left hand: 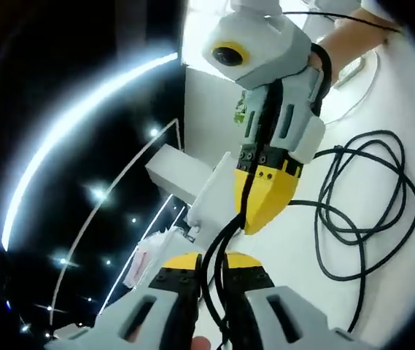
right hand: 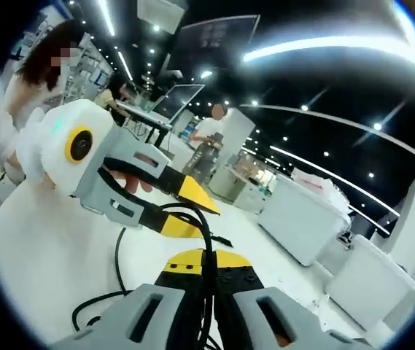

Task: Coil the Type-C to USB data cable on the desktop and secure it with Velcro straps.

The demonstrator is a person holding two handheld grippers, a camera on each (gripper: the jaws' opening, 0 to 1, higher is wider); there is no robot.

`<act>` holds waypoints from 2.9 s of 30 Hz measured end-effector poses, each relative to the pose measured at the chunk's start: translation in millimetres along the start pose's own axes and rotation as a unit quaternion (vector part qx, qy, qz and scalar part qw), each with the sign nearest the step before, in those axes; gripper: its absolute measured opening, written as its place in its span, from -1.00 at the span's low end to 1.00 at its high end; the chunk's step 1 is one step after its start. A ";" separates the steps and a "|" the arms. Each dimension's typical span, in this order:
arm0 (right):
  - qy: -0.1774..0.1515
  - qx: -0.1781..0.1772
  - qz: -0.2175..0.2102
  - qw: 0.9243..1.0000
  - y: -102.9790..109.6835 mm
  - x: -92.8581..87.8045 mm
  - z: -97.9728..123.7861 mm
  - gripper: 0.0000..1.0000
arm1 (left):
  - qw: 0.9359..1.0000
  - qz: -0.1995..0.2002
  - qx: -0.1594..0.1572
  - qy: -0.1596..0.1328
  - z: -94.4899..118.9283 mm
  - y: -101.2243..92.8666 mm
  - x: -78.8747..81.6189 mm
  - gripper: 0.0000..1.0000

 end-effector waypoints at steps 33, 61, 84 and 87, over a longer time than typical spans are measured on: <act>0.039 -0.083 -0.296 0.951 -67.8 -73.4 33.3 -0.65 | 0.984 0.165 0.066 -0.008 18.0 28.2 -26.9 -0.86; 0.137 -0.088 -0.051 0.985 -33.9 -96.3 -2.6 -0.93 | 0.979 0.157 0.082 -0.104 30.4 33.4 6.5 -0.85; -0.007 -0.161 -0.107 0.981 -35.1 -9.0 20.8 -0.95 | 0.976 0.197 -0.003 -0.093 9.1 12.2 3.9 -0.92; -0.015 -0.167 -0.108 0.980 -32.9 -4.7 23.5 -0.95 | 0.977 0.193 -0.001 -0.090 9.9 11.5 3.2 -0.92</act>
Point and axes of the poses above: the point that each gripper's makers call its tool centre point, and the gripper's own axes: z roughly backward along the fingers, y roughly to its left, x roughly out of its top, the point moved 7 cm from there along z, roughly backward along the fingers, and after that the axes turned 11 degrees about -x, right-handed, at the moved point
